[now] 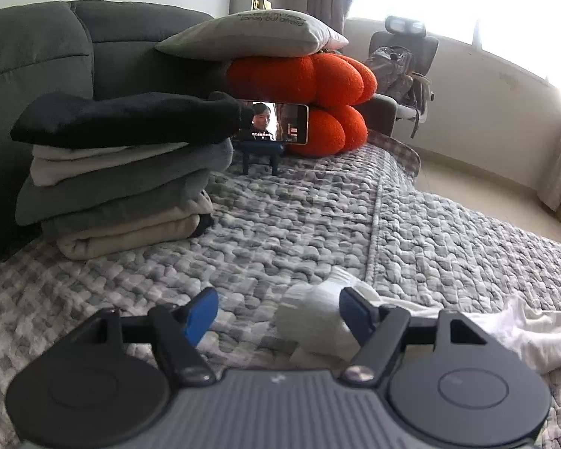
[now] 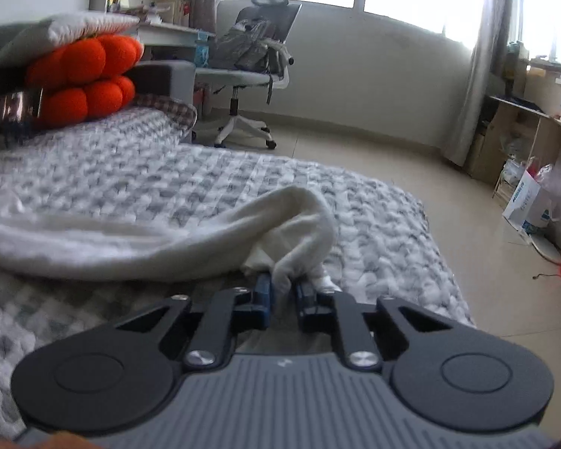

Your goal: Fold clothes

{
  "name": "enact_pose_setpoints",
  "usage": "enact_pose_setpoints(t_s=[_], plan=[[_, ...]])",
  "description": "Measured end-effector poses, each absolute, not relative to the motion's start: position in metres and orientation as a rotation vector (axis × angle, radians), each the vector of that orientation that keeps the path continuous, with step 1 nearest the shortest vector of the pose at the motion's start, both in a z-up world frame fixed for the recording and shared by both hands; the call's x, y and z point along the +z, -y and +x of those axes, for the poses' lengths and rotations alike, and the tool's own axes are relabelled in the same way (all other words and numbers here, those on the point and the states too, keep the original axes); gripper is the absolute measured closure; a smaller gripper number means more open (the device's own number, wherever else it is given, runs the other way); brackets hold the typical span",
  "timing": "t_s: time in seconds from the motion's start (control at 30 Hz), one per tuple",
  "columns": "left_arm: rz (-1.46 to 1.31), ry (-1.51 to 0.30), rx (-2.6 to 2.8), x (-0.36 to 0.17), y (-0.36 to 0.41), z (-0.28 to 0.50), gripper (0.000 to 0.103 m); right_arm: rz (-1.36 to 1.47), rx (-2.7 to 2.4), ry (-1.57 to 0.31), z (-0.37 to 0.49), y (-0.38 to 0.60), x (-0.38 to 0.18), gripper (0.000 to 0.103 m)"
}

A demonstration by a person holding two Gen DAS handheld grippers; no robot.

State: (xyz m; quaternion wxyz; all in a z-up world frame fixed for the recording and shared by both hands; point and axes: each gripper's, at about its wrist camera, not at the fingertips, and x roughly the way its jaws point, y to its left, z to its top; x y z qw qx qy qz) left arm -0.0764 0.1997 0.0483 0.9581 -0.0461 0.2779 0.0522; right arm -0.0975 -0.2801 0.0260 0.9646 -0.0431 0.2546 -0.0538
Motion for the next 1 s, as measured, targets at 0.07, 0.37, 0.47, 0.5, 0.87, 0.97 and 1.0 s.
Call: enact_pose_setpoints(t_s=[0.07,0.37,0.47,0.5,0.87,0.97,1.0], plan=[[-0.072,-0.58,0.071,0.045,-0.193,-0.075,0.054,-0.102,-0.134,-0.487,-0.096,0.285,0.033,0.09],[-0.065,-0.567,0.034,0.044,-0.179,-0.065,0.093,-0.113,-0.232,-0.346,-0.104,0.307,0.072,0.091],[-0.12,-0.569,0.039,0.047,-0.189,-0.064,0.09,-0.103,-0.258,-0.35,-0.102,0.317,0.072,0.091],[-0.134,-0.578,0.039,0.047,-0.192,-0.063,0.086,-0.105,-0.252,-0.374,-0.099,0.318,0.068,0.091],[-0.177,-0.613,0.038,0.044,-0.212,-0.067,0.051,-0.025,-0.149,-0.436,-0.099,0.312,0.049,0.074],[-0.196,-0.622,0.041,0.042,-0.217,-0.072,0.048,-0.019,-0.097,-0.42,-0.102,0.301,0.051,0.072],[-0.204,-0.624,0.041,0.041,-0.219,-0.074,0.048,-0.026,-0.059,-0.422,-0.103,0.296,0.051,0.072]])
